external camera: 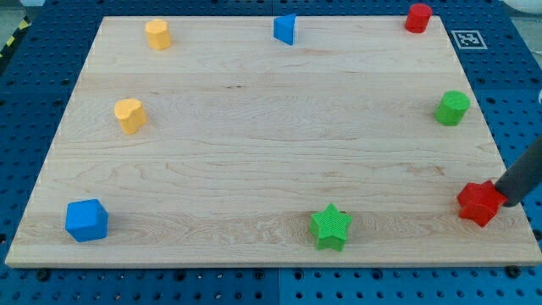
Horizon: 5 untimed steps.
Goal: Slide the red star towards the green star
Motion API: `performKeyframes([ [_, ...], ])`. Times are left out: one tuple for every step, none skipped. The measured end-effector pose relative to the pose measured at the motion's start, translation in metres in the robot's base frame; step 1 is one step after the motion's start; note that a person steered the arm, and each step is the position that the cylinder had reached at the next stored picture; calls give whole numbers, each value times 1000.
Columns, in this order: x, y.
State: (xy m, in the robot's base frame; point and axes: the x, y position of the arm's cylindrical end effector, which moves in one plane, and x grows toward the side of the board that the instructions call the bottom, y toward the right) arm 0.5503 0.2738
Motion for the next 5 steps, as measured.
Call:
performKeyframes([
  [0,-11],
  [17,3],
  [26,-24],
  [0,-63],
  [-14,-85],
])
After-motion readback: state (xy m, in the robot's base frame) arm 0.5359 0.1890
